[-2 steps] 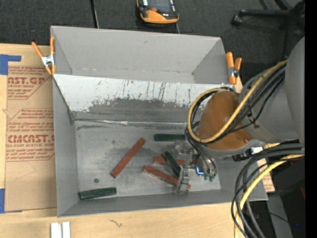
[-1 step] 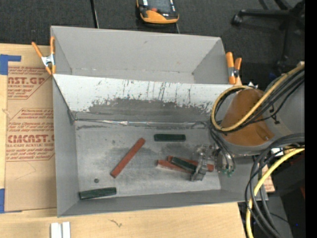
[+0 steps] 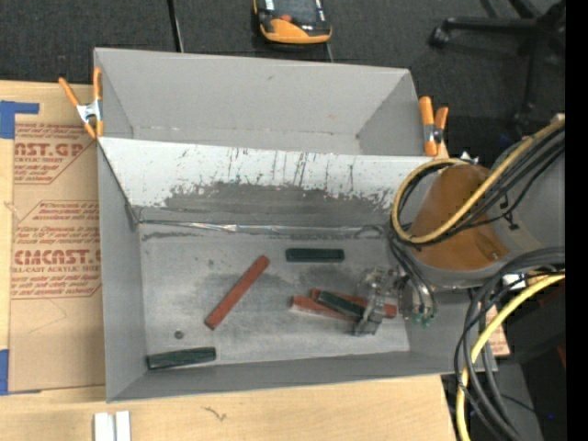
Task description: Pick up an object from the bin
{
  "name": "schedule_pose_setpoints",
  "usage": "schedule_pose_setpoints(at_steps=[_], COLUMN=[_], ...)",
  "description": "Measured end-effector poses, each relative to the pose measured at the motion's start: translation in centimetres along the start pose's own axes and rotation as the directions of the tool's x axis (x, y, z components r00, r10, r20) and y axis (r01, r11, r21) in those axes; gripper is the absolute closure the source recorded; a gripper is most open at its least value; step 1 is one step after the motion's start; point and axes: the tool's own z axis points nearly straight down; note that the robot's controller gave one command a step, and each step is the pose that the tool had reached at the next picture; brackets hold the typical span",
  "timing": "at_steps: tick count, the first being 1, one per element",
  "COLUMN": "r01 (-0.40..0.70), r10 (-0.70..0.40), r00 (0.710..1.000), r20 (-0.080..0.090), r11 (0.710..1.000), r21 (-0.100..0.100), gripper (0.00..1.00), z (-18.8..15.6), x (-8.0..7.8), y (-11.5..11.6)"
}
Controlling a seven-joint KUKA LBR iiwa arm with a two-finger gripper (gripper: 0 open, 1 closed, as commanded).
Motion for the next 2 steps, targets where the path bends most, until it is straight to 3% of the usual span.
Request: schedule_pose_setpoints(at_steps=[2], r01=[0.000], r10=[0.000], r00=[1.000], r20=[-0.005], r11=[1.000], r21=[-0.001], gripper=[1.00], z=[-1.45], x=[0.11], y=[0.05])
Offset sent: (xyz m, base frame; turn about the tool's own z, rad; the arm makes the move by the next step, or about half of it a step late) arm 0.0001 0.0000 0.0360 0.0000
